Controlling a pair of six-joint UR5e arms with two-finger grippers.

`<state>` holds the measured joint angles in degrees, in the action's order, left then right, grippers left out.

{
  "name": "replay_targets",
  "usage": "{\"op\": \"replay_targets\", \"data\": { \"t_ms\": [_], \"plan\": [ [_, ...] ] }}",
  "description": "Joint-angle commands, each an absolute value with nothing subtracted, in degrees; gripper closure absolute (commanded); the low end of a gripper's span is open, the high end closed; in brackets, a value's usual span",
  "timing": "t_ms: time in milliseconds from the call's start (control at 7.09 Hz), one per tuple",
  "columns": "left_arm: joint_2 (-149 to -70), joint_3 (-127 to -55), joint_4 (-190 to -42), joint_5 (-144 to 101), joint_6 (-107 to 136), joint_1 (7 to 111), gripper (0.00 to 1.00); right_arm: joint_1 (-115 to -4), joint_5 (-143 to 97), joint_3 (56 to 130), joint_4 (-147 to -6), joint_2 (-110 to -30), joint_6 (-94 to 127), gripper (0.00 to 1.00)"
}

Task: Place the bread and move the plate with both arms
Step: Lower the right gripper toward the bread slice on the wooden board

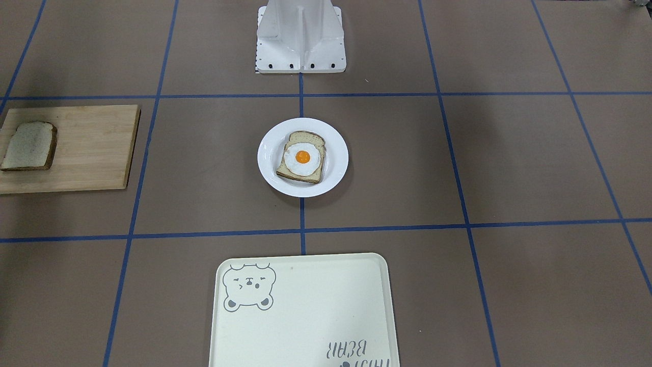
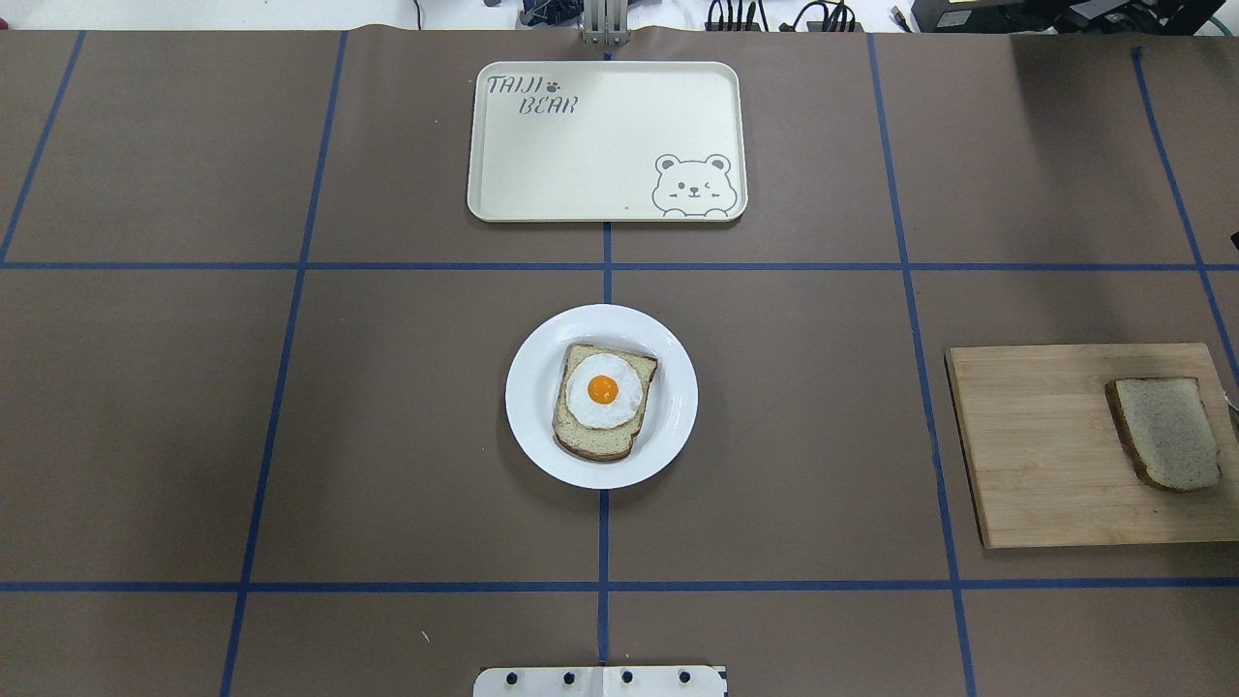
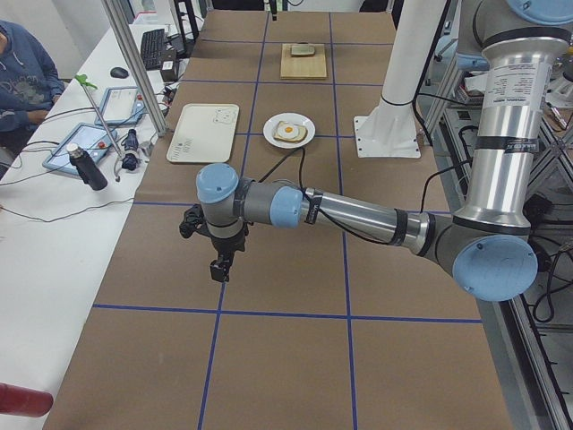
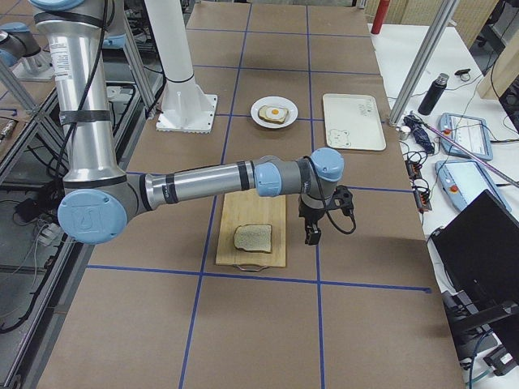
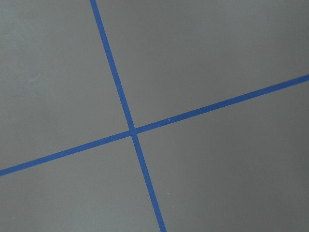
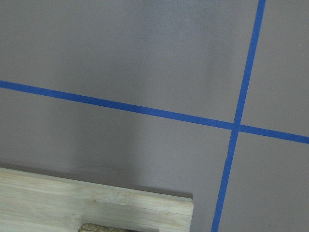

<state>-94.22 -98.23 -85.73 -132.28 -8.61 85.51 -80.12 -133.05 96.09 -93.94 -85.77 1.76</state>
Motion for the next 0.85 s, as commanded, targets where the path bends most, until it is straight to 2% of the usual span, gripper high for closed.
{"op": "replay_targets", "data": {
  "t_ms": [0, 705],
  "plan": [
    [-94.3, -97.8, -85.6, -132.3, -8.5, 85.4, 0.02, -79.9, -133.5, 96.6, -93.9, -86.1, 1.8, 0.0],
    [-93.4, -97.4, -85.9, -132.2, -7.9, 85.4, 0.01, -78.1, -135.4, 98.8, -93.3, -87.0, 1.8, 0.0]
  ]
}}
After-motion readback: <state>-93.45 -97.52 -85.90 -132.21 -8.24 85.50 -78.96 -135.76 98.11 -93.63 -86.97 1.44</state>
